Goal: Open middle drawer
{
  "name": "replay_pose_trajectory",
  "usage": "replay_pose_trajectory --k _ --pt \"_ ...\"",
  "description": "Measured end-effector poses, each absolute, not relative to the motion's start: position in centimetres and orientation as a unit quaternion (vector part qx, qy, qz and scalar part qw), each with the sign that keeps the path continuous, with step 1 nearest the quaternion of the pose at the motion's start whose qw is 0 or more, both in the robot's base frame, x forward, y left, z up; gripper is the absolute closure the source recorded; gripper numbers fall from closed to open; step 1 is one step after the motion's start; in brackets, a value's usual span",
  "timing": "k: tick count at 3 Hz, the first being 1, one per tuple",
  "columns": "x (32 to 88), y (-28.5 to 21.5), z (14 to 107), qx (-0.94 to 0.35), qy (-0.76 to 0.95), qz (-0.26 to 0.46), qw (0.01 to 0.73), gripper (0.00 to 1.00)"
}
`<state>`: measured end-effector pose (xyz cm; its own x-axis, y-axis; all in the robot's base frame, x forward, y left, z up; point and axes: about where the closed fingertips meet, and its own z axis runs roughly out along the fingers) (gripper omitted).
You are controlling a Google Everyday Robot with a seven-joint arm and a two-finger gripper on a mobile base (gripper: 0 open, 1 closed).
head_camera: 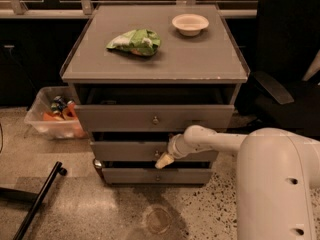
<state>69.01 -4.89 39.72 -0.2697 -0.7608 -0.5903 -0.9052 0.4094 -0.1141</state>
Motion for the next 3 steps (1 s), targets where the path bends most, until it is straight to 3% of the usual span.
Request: replay_pose_trajectory --k 3 --pt "68.6 -5.4 41.3 -0.529 0.791 0.127 0.281 0.88"
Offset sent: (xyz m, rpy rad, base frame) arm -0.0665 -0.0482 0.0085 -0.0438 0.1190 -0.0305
